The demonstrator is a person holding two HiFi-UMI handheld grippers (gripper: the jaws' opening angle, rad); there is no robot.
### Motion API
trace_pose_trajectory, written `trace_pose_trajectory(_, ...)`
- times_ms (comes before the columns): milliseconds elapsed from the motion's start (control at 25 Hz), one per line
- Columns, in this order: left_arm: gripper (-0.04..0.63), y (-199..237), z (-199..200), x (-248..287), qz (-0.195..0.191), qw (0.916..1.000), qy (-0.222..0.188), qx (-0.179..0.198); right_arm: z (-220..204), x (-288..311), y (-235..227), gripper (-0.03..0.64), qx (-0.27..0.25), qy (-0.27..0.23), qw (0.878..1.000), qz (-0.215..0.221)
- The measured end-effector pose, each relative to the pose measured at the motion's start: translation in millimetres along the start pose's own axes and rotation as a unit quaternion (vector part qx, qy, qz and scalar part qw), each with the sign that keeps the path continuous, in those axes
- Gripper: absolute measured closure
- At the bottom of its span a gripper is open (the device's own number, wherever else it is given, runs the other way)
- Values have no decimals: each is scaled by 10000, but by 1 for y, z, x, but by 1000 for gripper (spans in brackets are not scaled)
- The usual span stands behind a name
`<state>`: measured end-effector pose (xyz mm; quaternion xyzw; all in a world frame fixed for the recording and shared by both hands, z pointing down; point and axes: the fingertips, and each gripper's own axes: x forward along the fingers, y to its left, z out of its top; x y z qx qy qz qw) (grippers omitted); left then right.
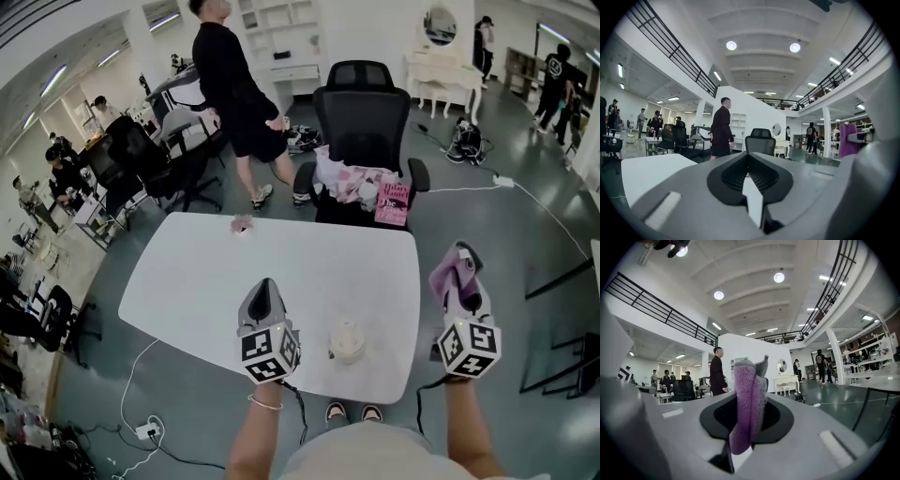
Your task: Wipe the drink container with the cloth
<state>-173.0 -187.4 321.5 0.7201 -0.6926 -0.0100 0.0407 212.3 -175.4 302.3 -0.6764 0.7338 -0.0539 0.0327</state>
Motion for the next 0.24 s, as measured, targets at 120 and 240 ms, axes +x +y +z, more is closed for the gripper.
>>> trace_pose_trajectory(120, 595, 1, 0, 5, 2, 10000, 4, -8, 1, 7, 3, 554, 14, 12, 10000, 42)
trace_pose_trajectory(240, 595, 1, 0, 10, -5, 10000, 4, 16, 0, 13, 5, 554, 31, 41, 10000, 64)
